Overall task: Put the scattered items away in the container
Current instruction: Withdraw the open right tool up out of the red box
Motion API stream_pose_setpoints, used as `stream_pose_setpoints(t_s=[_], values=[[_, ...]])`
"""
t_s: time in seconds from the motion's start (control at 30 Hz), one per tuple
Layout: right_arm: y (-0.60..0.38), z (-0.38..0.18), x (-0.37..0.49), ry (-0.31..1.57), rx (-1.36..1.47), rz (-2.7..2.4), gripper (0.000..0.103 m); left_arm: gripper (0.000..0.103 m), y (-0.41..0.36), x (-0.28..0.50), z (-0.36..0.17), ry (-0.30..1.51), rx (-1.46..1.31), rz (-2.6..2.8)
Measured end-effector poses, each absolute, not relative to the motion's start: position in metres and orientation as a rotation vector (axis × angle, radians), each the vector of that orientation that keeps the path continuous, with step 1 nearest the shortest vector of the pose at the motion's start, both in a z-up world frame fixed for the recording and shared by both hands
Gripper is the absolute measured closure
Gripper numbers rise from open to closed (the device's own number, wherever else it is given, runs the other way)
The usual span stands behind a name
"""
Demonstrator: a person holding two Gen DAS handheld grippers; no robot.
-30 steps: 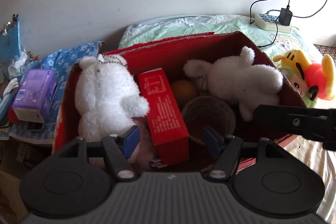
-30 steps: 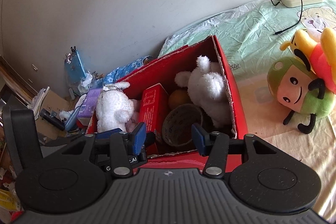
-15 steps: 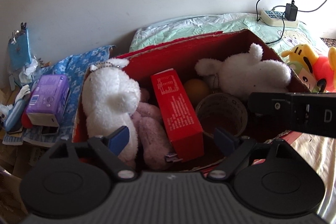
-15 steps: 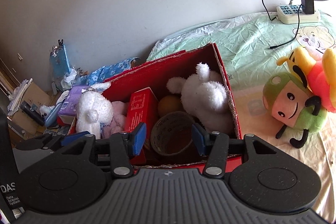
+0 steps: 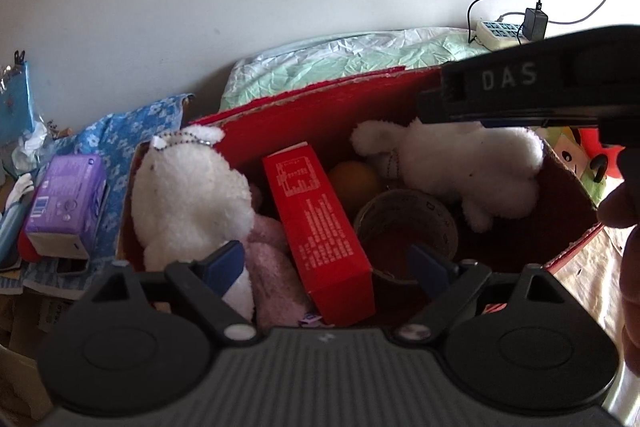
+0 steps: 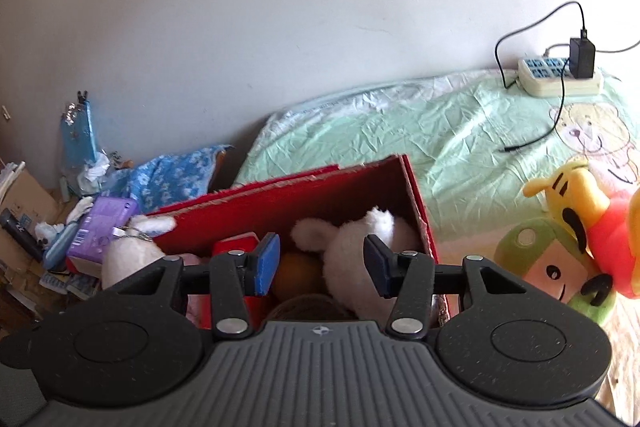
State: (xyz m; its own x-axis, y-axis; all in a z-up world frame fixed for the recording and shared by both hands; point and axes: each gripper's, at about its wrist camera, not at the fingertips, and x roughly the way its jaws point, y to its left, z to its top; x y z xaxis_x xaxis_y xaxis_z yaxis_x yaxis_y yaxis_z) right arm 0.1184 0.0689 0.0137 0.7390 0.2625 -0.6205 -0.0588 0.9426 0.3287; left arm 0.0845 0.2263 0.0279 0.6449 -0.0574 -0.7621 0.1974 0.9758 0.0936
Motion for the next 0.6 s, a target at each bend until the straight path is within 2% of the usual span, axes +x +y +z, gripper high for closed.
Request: stream_pose_setpoints(t_s=[0.07, 0.2, 0.37, 0.47, 0.6], values=[[0.065, 0.008, 0.120, 0.761, 0.328, 0.171, 0.060, 0.013, 0.226, 0.088, 0.027, 0.862, 0.166, -0.158], [0.066, 0.004, 0.112, 0.808, 0.347, 0.163, 0.060, 0.014, 0.226, 0.090, 0.024, 0.854, 0.145, -0.210], [0.071, 0.005, 0.107, 0.830, 0.343, 0.136, 0.057, 0.014, 0.223, 0.093, 0.021, 0.851, 0.139, -0.269], [0.064, 0.009, 0.110, 0.855, 0.442, 0.153, 0.045, 0.014, 0.223, 0.096, 0.019, 0.852, 0.141, -0.277], [0.068, 0.012, 0.111, 0.880, 0.464, 0.140, 0.044, 0.014, 0.227, 0.097, 0.018, 0.856, 0.137, -0.288]])
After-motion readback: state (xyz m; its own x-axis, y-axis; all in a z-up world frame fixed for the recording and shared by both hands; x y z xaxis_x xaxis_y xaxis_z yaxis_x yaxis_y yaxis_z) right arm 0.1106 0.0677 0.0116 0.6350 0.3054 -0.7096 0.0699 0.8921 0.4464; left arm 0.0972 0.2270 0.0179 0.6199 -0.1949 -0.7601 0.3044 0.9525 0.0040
